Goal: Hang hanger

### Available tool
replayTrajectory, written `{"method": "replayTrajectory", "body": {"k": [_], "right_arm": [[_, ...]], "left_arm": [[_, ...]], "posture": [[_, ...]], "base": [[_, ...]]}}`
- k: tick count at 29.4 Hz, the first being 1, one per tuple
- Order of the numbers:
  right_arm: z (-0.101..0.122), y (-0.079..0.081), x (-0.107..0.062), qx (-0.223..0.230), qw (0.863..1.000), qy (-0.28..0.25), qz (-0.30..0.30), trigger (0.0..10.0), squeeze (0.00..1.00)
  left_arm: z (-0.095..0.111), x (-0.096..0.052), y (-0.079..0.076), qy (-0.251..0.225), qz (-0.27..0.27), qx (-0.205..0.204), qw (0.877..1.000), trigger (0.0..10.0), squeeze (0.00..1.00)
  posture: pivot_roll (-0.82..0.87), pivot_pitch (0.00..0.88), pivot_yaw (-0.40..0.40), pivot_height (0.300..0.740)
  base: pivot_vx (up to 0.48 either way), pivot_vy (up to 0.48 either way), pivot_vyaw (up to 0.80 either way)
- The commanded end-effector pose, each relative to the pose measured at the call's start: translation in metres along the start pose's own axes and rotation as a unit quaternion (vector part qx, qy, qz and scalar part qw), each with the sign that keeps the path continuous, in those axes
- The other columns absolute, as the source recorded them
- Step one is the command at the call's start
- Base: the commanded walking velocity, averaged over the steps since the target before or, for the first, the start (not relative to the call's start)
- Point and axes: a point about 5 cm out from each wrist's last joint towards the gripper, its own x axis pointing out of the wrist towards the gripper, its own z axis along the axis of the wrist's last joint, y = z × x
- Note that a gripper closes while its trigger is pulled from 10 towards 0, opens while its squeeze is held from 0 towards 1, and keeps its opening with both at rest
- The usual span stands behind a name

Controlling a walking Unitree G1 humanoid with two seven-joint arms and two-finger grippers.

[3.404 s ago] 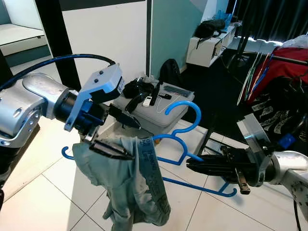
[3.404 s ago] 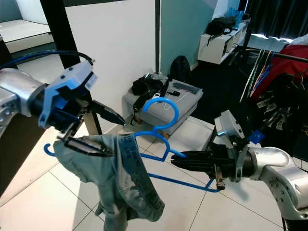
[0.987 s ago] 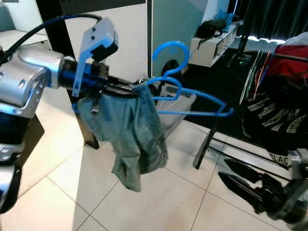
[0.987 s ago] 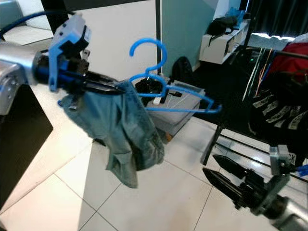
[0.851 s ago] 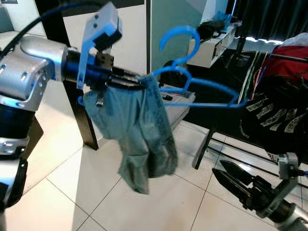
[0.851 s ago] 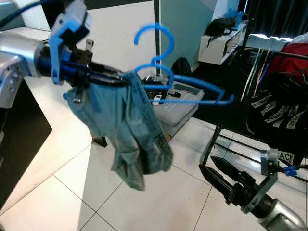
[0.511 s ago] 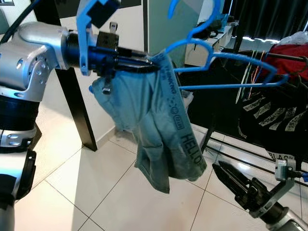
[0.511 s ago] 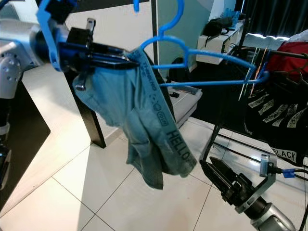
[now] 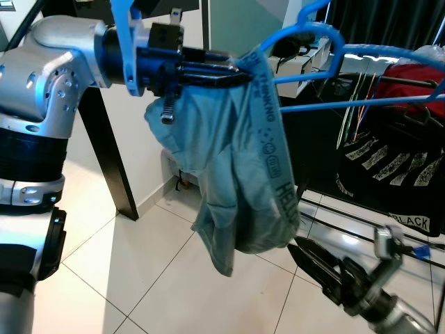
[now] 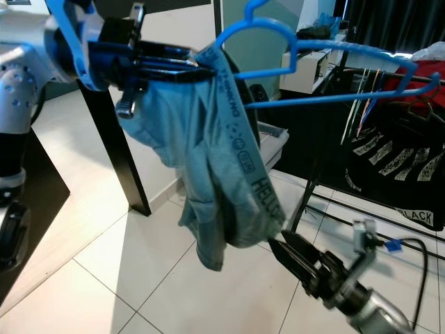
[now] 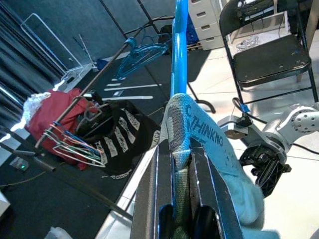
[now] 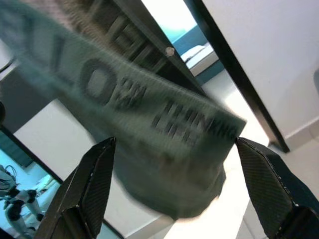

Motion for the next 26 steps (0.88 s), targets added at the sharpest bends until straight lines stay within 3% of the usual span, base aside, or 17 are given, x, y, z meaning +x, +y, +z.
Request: {"method": "replayTrajectory", "body": {"k": [1,6,7,8,9,19,26], "right_arm": [[-0.002,-0.002,0.004,-0.007,1.000,0.006,-0.015,10.0,0.00],[0.005,-0.005,0.010,-0.021,1.000,-0.005,-0.023,10.0,0.00],[0.008,-0.005,0.011,-0.025,0.999,-0.015,-0.021,5.5,0.00],[0.008,-0.005,0.011,-0.025,0.999,-0.015,-0.021,5.5,0.00],[0.011,-0.005,0.012,-0.026,0.999,-0.023,-0.019,0.0,0.00],[0.018,0.000,0.011,-0.033,0.999,-0.037,-0.006,0.0,0.00],[0.022,-0.001,0.004,-0.050,0.998,-0.022,-0.011,0.0,0.00]], "left_arm": [[0.006,0.000,0.000,-0.010,0.001,0.004,1.000,10.0,0.00],[0.008,0.001,0.000,-0.017,-0.001,0.002,1.000,9.9,0.00],[0.008,0.001,0.000,-0.018,-0.002,0.002,1.000,9.8,0.00],[0.008,0.001,0.000,-0.018,-0.002,0.002,1.000,9.8,0.00],[0.009,0.002,0.000,-0.019,-0.002,0.002,1.000,9.7,0.00],[0.008,0.000,0.001,-0.017,0.007,-0.001,1.000,9.6,0.00],[-0.002,-0.011,0.007,0.001,0.038,-0.013,0.999,9.1,0.00]], "posture": [[-0.04,0.000,0.031,0.740],[-0.03,0.000,0.029,0.740],[-0.04,0.000,0.029,0.740],[-0.04,0.000,0.029,0.740],[-0.04,0.000,0.029,0.740],[-0.04,0.000,0.028,0.740],[-0.04,0.000,0.028,0.740]], "base": [[0.000,0.000,0.00],[0.000,0.000,0.00],[0.000,0.000,0.00],[0.000,0.000,0.00],[0.000,0.000,0.00],[0.000,0.000,0.00],[0.000,0.000,0.00]]}}
